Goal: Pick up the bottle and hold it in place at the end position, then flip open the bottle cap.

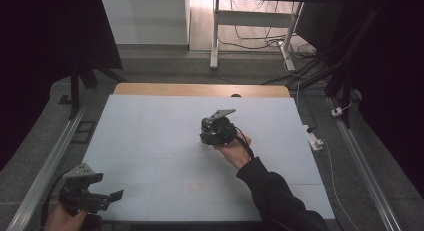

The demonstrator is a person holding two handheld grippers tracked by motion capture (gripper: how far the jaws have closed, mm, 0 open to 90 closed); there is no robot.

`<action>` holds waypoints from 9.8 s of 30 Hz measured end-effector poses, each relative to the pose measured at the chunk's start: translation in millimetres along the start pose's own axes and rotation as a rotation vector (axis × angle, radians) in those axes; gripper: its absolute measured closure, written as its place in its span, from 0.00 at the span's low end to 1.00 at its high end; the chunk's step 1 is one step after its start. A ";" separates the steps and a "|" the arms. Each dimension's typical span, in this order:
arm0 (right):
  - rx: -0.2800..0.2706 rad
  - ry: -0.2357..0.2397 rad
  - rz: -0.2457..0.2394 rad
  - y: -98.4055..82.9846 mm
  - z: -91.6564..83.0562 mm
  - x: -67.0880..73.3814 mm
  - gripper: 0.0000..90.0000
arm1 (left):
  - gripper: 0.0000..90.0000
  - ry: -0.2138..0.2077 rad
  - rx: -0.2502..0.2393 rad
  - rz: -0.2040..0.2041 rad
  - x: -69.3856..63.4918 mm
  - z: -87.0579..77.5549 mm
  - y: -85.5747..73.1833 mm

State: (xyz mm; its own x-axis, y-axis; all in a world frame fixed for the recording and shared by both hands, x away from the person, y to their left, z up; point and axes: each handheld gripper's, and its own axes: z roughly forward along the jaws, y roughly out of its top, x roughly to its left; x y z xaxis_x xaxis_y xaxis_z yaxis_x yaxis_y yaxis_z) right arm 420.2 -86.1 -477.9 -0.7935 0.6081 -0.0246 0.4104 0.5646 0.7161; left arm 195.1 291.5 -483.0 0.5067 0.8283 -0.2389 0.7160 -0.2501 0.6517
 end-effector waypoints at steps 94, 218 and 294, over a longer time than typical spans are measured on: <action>0.003 0.020 -0.029 -13.8 20.4 -2.3 0.58 | 0.00 -0.083 -0.139 0.231 -25.7 72.6 101.0; 0.011 0.029 -0.045 -13.5 20.8 -3.7 0.58 | 0.98 -0.106 -0.080 0.364 -46.5 174.4 225.2; -0.067 0.114 0.043 -55.5 -94.5 22.4 0.00 | 0.00 -0.175 -0.077 0.260 -39.8 62.2 93.4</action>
State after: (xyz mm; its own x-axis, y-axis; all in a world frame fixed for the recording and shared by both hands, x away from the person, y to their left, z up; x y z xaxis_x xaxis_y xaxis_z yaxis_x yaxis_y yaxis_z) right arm 337.2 -156.6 -452.3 -0.8232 0.5616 0.0834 0.4172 0.4986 0.7598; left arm 271.7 204.1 -457.3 0.7476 0.6413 -0.1725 0.5165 -0.3982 0.7580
